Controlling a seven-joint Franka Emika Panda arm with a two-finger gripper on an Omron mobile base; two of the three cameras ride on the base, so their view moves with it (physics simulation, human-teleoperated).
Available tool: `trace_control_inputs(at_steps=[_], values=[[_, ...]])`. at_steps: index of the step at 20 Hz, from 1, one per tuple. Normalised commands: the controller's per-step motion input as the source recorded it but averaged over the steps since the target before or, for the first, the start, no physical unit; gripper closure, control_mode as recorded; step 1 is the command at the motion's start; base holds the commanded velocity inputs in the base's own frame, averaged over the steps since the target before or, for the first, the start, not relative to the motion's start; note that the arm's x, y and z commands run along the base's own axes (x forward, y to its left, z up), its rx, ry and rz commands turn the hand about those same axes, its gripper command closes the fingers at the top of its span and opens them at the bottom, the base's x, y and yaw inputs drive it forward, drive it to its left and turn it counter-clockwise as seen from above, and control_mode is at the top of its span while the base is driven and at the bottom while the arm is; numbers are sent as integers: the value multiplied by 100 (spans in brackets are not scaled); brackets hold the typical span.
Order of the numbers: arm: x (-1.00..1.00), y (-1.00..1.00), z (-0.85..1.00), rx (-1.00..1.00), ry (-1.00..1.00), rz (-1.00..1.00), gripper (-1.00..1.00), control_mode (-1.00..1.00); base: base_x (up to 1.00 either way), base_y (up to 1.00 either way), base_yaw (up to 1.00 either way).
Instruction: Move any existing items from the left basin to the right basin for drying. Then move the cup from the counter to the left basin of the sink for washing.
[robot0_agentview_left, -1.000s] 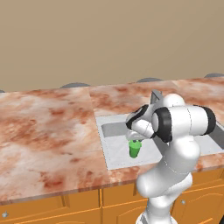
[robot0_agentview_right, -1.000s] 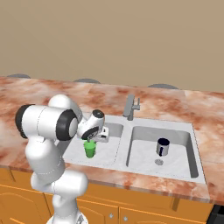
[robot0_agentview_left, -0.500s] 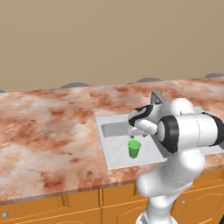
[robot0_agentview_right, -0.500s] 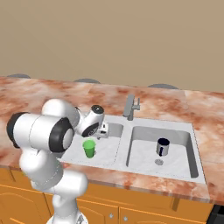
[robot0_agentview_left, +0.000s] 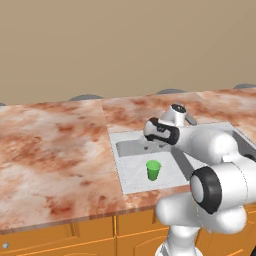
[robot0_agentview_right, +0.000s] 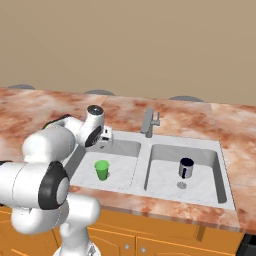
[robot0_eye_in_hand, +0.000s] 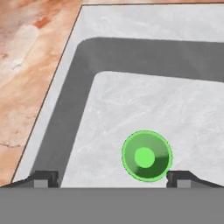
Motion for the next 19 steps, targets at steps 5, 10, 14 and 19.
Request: trace_control_inputs(at_steps=[5,10,14,19], values=[[-19,100,82,-10,0,0,-100,-100,0,0,0],[-44,99,71,-5,0,0,-100,-100,0,0,0],[-46,62,16,-1,-2,0,-100,-100,0,0,0],[-11,10,-2,0,-1,0,-100,-100,0,0,0]])
